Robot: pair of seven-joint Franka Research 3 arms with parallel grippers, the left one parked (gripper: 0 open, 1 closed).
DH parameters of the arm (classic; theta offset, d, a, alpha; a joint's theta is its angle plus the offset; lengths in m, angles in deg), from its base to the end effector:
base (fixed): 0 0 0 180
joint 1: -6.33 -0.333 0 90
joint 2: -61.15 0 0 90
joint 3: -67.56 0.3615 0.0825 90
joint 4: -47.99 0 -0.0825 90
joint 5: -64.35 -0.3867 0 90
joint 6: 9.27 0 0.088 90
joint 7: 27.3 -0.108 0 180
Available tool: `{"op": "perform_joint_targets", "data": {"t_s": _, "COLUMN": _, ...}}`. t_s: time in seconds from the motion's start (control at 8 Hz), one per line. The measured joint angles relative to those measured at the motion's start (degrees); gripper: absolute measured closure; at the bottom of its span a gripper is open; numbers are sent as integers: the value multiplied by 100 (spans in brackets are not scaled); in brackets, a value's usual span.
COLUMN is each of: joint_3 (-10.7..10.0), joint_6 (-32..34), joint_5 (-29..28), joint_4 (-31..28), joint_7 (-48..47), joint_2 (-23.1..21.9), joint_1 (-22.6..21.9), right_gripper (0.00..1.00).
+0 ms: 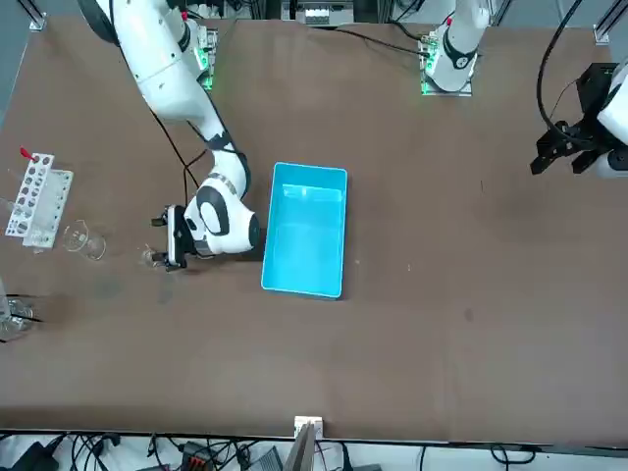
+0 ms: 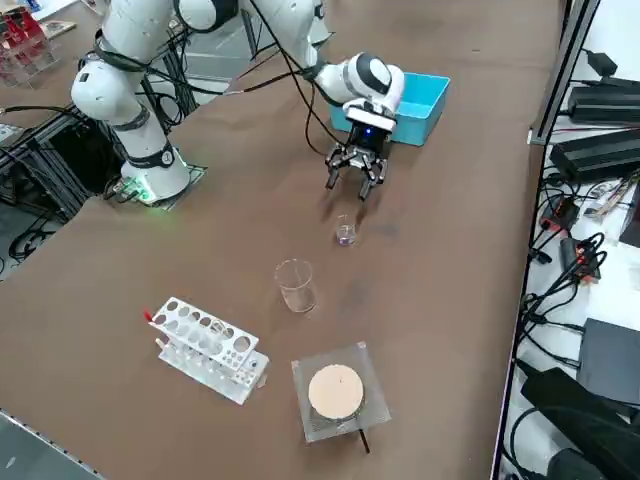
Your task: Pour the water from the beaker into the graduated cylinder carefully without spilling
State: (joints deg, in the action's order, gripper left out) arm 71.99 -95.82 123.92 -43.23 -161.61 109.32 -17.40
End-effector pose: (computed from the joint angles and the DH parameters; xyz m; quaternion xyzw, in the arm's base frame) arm 0.6190 0.2124 0.1693 0.6318 -0.5171 0.3663 0.4464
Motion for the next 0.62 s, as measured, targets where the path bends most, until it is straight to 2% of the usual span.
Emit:
{"op": "perform_joint_targets", "data": {"t_s": 0.38, "joint_3": -85, "joint_6": -270, "joint_5": 294, "joint_4": 23, "joint_7": -348, "joint_2": 380, "joint_1": 33, "right_gripper": 0}}
{"op": "perform_joint_targets", "data": {"t_s": 0.62, "joint_3": -172, "joint_6": -436, "joint_5": 391, "joint_4": 41, "joint_7": -354, "joint_2": 479, "joint_1": 109, "right_gripper": 0}}
